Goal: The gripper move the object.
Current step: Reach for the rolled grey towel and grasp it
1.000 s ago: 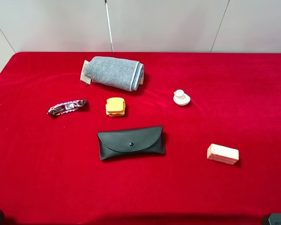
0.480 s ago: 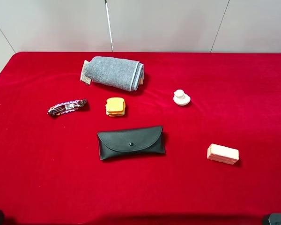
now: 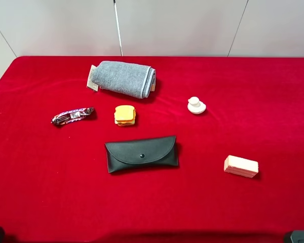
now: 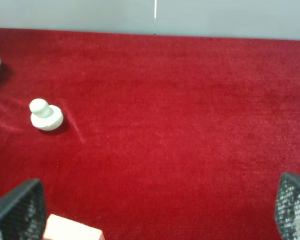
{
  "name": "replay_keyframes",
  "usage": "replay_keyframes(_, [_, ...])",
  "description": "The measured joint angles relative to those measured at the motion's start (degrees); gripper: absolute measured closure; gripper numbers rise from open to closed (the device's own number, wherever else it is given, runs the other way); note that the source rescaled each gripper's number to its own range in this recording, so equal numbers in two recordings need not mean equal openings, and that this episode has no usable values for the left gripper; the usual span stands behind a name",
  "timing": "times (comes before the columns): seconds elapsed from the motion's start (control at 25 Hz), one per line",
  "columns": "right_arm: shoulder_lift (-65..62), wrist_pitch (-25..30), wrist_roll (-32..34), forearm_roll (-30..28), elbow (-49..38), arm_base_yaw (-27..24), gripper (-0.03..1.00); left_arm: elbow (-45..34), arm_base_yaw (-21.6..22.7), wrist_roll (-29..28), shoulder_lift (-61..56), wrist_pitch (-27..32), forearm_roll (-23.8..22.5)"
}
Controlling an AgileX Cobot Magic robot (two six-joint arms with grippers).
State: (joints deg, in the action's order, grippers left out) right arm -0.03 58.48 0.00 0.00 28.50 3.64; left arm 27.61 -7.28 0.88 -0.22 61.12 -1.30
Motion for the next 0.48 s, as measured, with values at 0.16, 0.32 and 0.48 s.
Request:
replay_keyframes(0.16, [4.26,-0.07,-0.41,0.59,1.08,0.00,-0.03,0.00,0.00,0.00,0.00,0.00,0.00])
replay_keyframes(0.32, [9.96,-0.33,-2.41,0.73,4.03,0.00,-0.03,0.00,0.00,0.00,0.00,0.00,0.00])
replay_keyframes(0.48, [16.58,-0.43,-4.87,1.18,6.63,0.00,-0.03,0.00,0.00,0.00,0.00,0.00,0.00])
